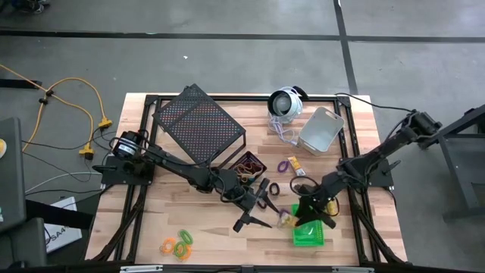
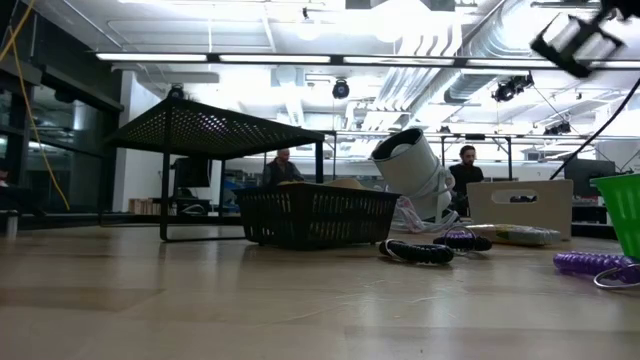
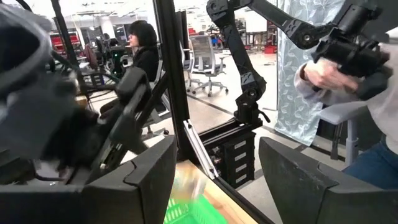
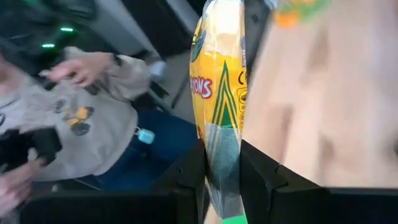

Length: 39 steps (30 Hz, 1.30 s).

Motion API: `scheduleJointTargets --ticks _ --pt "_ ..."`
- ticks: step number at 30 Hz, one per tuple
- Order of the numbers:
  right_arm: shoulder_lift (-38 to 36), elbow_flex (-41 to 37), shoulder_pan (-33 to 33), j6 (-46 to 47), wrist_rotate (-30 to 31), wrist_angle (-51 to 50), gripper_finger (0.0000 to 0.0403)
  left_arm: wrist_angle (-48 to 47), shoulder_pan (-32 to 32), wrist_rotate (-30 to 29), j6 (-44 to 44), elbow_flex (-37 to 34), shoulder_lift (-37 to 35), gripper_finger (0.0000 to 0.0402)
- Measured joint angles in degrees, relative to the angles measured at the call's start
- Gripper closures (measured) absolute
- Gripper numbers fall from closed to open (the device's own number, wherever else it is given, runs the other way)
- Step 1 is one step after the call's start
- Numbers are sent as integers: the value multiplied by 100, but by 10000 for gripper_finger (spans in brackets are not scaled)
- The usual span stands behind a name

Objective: Pick & Place Office Desk Supplies
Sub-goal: Put the bottom left crayon box into the green bin

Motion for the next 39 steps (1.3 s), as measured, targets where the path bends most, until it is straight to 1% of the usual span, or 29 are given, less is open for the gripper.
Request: scheduleJointTargets --ticks 4,6,8,12,17,22,26,31,39 --pt "6 0 91 1075 388 -991 339 0 -1 -1 0 0 0 178" --pt "6 0 158 1620 588 -1378 339 0 0 -1 -1 0 0 178" --pt "6 0 240 2131 659 -1668 339 -1 -1 -2 -1 0 0 178" --pt "6 0 537 3108 663 -1747 339 0 -1 -4 0 0 0 178" --pt "6 0 1070 4362 908 -1749 339 -2 1 -4 0 0 0 178" --pt "6 0 1547 5444 1430 -1769 339 -2 0 -11 0 0 0 178" --pt "6 0 1751 6057 1791 -1987 339 -2 -1 -11 0 0 0 178" --pt "6 0 1845 6633 1813 -2584 339 -7 0 -11 0 0 0 178" --pt "136 0 1839 6719 1795 -2512 339 -15 -1 -10 0 0 0 178"
